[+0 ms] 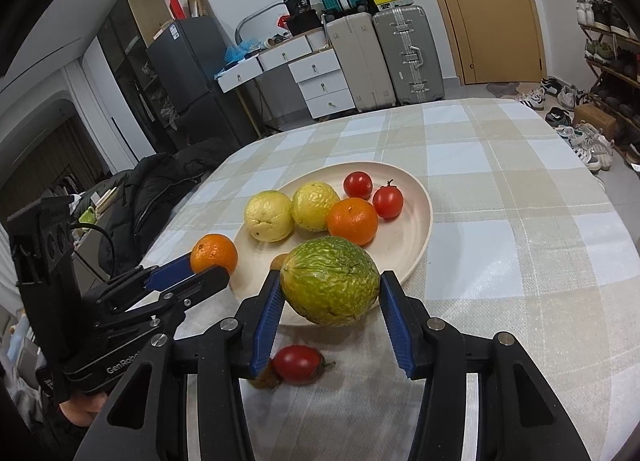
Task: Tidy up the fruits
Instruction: 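Carry the orange over the plate with the left gripper while the right carries the green-yellow fruit, then open the left gripper over the plate while the right releases the green-yellow fruit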
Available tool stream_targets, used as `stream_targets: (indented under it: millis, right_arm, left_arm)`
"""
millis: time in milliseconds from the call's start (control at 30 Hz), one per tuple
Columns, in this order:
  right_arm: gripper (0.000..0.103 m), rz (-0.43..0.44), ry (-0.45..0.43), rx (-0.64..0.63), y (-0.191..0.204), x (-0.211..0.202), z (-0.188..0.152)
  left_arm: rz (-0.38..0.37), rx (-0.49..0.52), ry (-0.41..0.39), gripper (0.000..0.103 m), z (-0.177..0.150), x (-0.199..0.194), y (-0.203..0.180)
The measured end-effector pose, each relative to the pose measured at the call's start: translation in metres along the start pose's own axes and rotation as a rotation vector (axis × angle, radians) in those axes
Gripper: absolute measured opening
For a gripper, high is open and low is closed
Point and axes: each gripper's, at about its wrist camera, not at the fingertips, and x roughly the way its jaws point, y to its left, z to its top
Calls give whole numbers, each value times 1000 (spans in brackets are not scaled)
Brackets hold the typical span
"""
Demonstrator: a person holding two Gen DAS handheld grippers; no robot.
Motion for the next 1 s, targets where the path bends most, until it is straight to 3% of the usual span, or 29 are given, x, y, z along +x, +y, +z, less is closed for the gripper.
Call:
stream_targets:
  millis: [500,1000]
  right_arm:
    - [49,-9,25,50,-11,29,11]
    - [53,-25,23,36,-10,28,12]
  left_arm:
    - [10,-14,48,38,11,32,0]
    - [36,21,76,40,11,43,-4]
